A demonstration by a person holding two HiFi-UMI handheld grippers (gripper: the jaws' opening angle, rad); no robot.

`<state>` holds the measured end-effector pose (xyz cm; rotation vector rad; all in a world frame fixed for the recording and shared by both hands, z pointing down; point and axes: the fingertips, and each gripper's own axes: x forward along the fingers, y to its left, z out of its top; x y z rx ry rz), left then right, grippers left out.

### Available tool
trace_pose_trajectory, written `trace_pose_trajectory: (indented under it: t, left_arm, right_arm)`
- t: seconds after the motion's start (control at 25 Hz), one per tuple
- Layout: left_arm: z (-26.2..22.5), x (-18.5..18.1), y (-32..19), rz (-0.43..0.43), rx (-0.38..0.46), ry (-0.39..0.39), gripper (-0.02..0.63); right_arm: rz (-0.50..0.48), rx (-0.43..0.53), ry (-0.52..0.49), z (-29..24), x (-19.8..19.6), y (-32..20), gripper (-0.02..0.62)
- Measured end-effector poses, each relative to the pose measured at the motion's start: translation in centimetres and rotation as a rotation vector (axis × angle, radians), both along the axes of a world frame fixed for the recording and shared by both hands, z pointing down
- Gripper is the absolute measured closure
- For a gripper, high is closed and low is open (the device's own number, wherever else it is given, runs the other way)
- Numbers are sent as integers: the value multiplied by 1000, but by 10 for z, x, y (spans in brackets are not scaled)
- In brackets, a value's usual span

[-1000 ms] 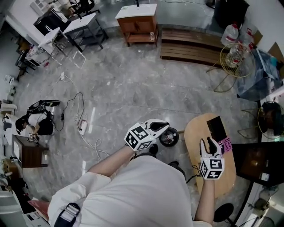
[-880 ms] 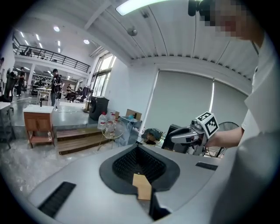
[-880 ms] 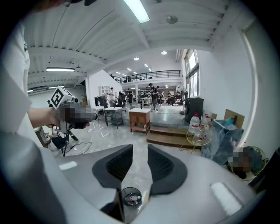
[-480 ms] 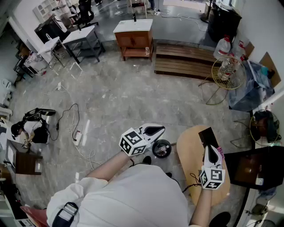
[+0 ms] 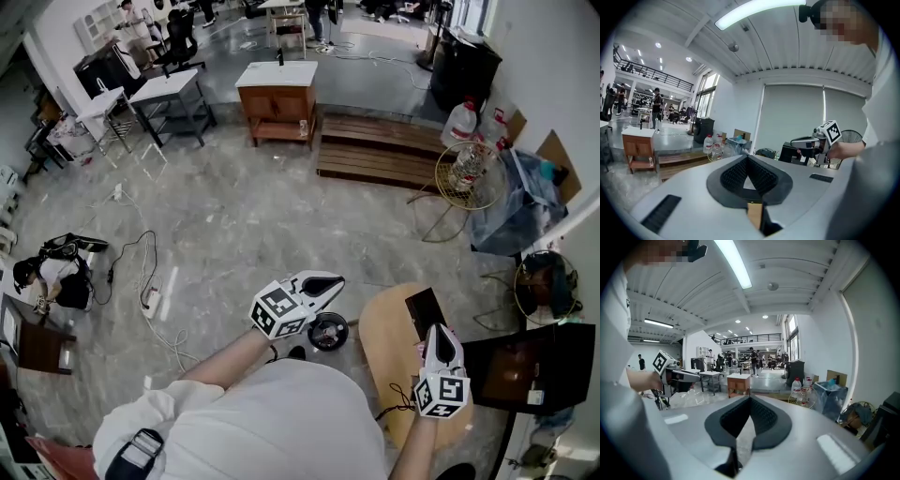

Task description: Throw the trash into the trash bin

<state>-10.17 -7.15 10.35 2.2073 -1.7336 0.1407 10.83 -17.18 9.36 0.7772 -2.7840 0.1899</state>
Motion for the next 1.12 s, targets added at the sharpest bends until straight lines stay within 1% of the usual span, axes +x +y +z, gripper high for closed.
trace_pose_trajectory:
  t: [0.16,1.12]
  left_arm:
    - [1,1,5,-7,3,1,600]
    - [-6,-3,12,-9,15,3,600]
  right_arm:
    - [-3,24,4,-3,1,1,584]
    - [-4,38,2,-12,-4,8,584]
